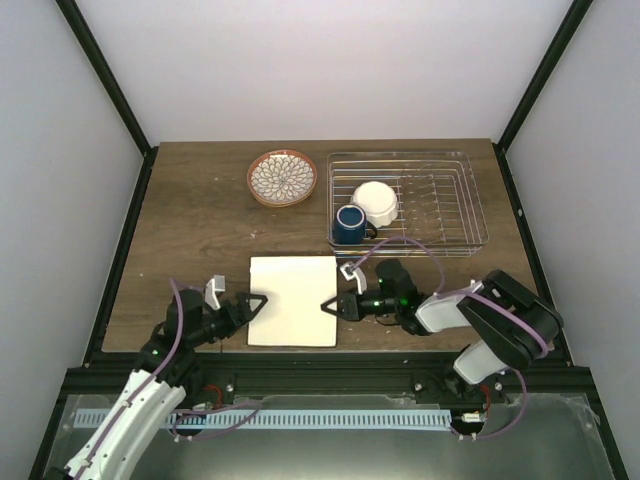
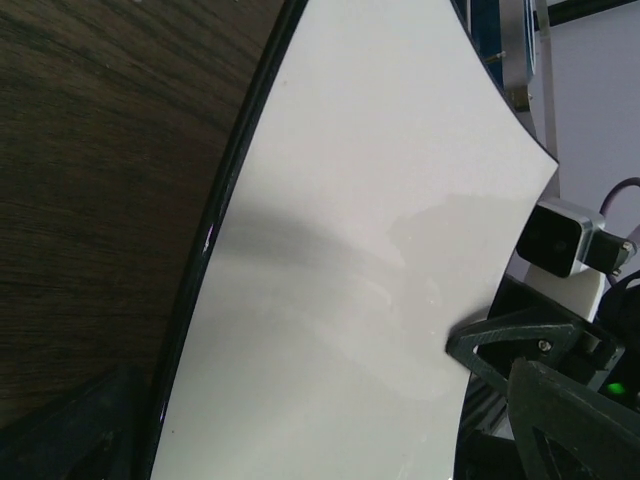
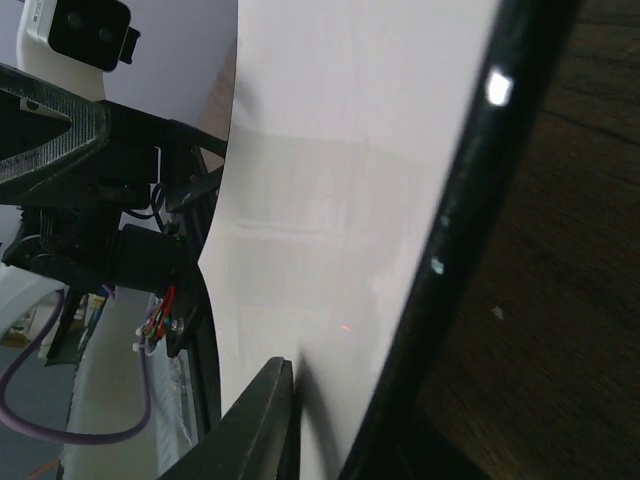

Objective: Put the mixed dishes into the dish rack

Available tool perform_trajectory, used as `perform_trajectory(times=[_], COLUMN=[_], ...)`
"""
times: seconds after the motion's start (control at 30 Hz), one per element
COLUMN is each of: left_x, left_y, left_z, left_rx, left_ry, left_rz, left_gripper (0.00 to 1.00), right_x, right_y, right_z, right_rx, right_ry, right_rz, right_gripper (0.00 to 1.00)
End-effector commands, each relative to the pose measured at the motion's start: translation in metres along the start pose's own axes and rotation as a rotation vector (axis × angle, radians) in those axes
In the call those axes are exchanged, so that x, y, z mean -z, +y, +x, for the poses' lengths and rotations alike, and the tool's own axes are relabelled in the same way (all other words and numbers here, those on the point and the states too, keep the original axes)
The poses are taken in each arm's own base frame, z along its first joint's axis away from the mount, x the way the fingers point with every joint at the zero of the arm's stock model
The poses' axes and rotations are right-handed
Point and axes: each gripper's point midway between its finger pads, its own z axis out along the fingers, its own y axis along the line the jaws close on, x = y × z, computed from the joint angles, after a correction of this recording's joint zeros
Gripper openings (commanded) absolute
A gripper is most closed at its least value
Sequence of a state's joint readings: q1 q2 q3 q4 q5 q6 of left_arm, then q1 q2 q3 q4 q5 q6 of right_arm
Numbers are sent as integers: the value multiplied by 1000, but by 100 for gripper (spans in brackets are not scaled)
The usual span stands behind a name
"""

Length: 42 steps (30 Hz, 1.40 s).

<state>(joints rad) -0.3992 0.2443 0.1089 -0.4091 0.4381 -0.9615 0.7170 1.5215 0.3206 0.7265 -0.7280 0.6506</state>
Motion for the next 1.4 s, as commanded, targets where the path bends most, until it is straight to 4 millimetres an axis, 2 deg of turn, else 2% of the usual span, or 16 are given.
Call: perform_trajectory(times=[0.0, 0.3, 0.6, 1.37], left_x=[-17, -13, -16, -25], left_y=[77, 71, 76, 66], left_z=[42, 24, 28, 30], left_rx=[79, 65, 63, 73], left_ry=[111, 42, 67, 91], left_rz=[-163, -192, -210, -135], left_gripper=[100, 100, 100, 100], right_x=[0, 11, 13, -20], right_y=[24, 22, 20, 14], right_z=[-25, -30, -30, -27], right_rx=[138, 177, 185, 161], right_ry=[-51, -66, -71, 6], right_rz=[-33, 57, 75, 30], right_gripper=[1, 1, 1, 1])
